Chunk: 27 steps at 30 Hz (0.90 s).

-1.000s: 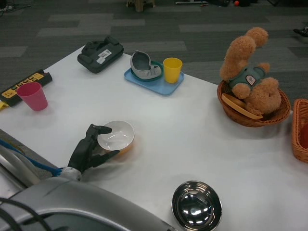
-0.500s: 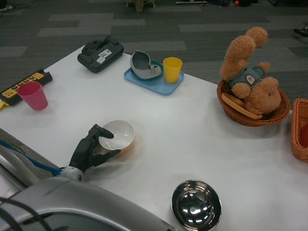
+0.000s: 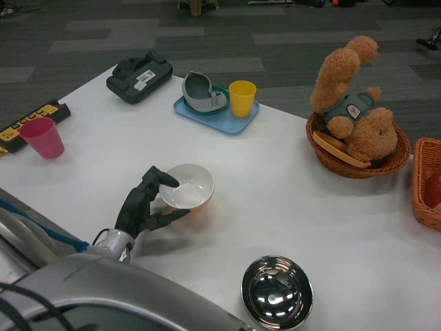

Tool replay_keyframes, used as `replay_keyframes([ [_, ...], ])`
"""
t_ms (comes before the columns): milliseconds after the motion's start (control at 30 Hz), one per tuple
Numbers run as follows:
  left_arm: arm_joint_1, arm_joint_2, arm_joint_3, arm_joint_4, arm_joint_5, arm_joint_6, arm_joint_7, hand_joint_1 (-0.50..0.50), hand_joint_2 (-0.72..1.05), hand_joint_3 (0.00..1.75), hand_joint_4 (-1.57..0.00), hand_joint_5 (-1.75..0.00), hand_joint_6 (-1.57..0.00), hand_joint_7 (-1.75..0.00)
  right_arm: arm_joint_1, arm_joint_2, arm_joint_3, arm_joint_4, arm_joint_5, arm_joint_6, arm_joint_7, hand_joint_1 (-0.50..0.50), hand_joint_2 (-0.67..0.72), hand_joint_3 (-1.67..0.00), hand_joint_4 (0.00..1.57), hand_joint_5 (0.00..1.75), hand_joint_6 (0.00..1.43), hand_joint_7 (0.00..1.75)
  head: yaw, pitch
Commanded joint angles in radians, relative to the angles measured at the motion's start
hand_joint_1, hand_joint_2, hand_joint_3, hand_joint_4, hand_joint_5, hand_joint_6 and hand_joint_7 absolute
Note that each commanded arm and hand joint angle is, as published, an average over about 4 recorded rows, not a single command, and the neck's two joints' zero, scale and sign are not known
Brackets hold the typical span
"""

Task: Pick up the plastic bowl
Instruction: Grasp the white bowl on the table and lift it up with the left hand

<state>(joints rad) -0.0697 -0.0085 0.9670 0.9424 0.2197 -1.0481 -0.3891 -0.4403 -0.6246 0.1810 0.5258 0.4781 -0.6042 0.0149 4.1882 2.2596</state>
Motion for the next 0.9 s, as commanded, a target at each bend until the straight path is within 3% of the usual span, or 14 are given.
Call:
replay_keyframes([
  [33,-0.018,0.025,-0.052,-0.043,-0.039,-0.015,0.001,-0.50,1.05,0.17,0.00,-1.75,-0.26,-1.68,0.014,0.004,0.003,-0.007,0.011,-0.011,-0.003,-0.46,0.47,-0.02,0.00,0.00,0.00,0.00,-0.005,0.000],
  [200,-0.039,0.033,-0.138,-0.091,-0.071,-0.015,0.004,-0.50,1.05,0.17,0.00,-1.75,-0.26,-1.68,0.014,0.003,0.005,-0.007,0.011,-0.011,-0.003,-0.46,0.47,-0.02,0.00,0.00,0.00,0.00,-0.025,0.000],
  [367,-0.065,0.045,-0.225,-0.139,-0.087,-0.010,0.006,-0.50,1.05,0.17,0.00,-1.75,-0.26,-1.68,0.014,0.003,0.011,-0.007,0.014,-0.011,-0.003,-0.46,0.47,0.00,0.00,0.00,0.00,0.00,-0.132,0.006],
  [567,-0.152,0.078,-0.398,-0.158,-0.110,-0.003,0.019,-0.50,1.05,0.17,0.00,-1.75,-0.29,-1.68,0.005,0.002,0.043,-0.001,0.023,-0.009,-0.003,-0.46,0.47,0.00,0.00,0.00,0.00,0.00,-0.433,0.037],
  [633,-0.186,0.089,-0.446,-0.145,-0.111,0.003,0.026,-0.50,1.05,0.17,0.00,-1.75,-0.31,-1.68,0.000,0.002,0.054,0.003,0.031,-0.009,-0.003,-0.46,0.47,0.00,0.00,0.00,0.00,0.00,-0.566,0.054],
  [667,-0.200,0.093,-0.465,-0.137,-0.111,0.006,0.030,-0.50,1.05,0.17,0.00,-1.75,-0.32,-1.68,-0.002,0.002,0.058,0.004,0.032,-0.009,-0.003,-0.46,0.47,0.00,0.00,0.00,0.00,0.00,-0.589,0.051],
  [700,-0.219,0.100,-0.490,-0.121,-0.111,0.009,0.035,-0.50,1.05,0.17,0.00,-1.75,-0.33,-1.68,-0.005,0.002,0.063,0.005,0.034,-0.009,-0.003,-0.46,0.47,0.00,0.00,0.00,0.00,0.00,-0.673,0.054],
  [800,-0.250,0.110,-0.535,-0.080,-0.112,0.012,0.043,-0.50,1.05,0.17,-0.02,-1.75,-0.35,-1.68,-0.011,0.003,0.069,0.005,0.034,-0.009,-0.003,-0.46,0.47,0.00,0.00,0.00,0.00,0.00,-0.801,0.059],
  [900,-0.275,0.115,-0.572,-0.050,-0.114,0.015,0.050,-0.50,1.05,0.17,-0.04,-1.75,-0.37,-1.68,-0.013,0.006,0.074,0.005,0.035,-0.009,-0.003,-0.46,0.47,0.00,0.00,0.00,0.00,0.00,-0.874,0.081],
])
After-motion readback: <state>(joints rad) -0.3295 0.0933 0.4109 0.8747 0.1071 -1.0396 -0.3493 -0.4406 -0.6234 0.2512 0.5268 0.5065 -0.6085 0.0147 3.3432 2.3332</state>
